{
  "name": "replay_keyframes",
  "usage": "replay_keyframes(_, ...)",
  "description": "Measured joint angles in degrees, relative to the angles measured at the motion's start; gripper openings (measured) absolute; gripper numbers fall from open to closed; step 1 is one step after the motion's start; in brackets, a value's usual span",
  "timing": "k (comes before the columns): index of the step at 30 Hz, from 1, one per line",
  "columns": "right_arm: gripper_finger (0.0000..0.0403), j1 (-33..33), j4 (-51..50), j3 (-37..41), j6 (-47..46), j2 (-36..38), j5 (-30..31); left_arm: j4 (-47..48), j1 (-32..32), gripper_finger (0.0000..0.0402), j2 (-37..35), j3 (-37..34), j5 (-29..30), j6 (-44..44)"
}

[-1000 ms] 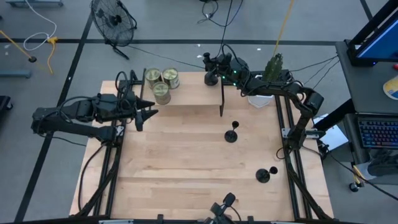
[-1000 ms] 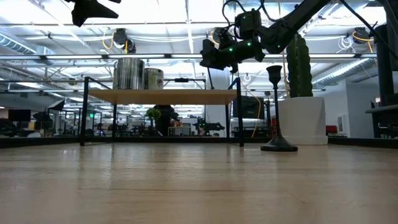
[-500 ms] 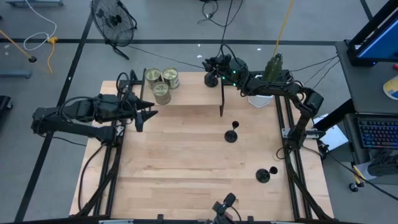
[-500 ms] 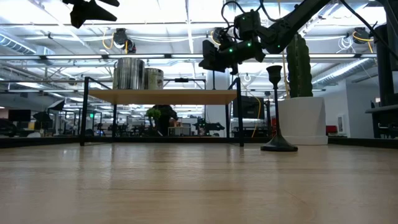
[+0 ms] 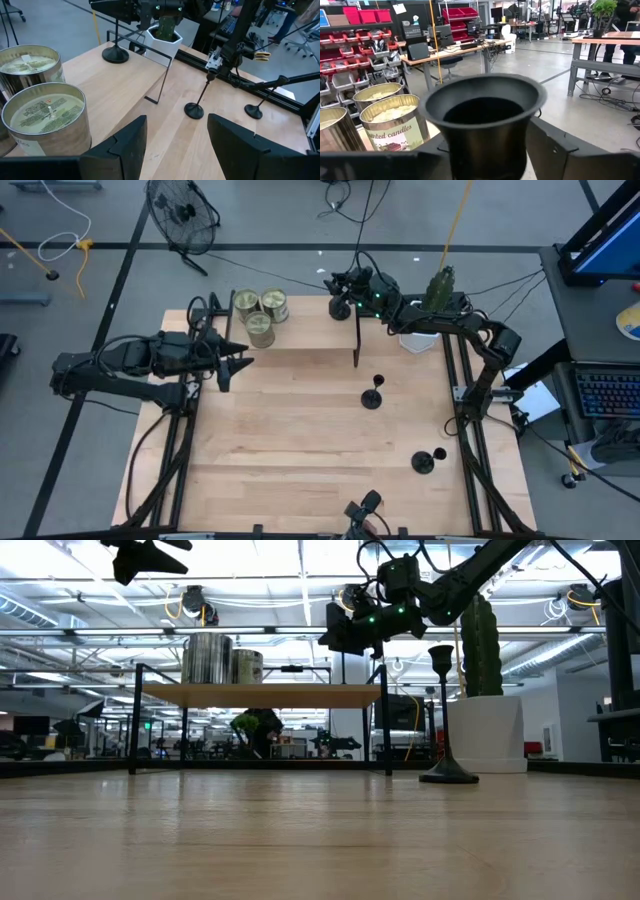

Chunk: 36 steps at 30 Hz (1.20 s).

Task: Pick & Place candle stick holders
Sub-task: Put the bottom left black candle holder on the shelf, then put the top black candle holder on the shelf

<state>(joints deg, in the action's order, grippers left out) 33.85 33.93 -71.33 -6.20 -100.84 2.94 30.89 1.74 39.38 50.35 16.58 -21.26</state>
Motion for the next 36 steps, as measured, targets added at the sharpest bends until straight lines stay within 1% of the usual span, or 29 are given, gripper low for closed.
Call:
replay_keyframes(11,0.0222,0.0,0.0,0.0,0.0,0.0,0.0,0.0,0.0,0.0216,0.0,0.0,0.0,0.0)
replay_keyframes(17,0.0245,-0.1,0.0,0.0,0.9,0.4,0.0,0.0,0.0,0.0216,0.0,0.0,0.0,0.0)
replay_keyframes(25,0.0259,-0.4,-1.4,0.1,2.6,2.1,0.0,0.2,0.0,0.0216,0.0,0.0,0.0,0.0)
replay_keyframes(36,0.0271,-0.6,0.6,0.0,4.8,3.2,0.1,0.2,0.0,0.0216,0.0,0.0,0.0,0.0)
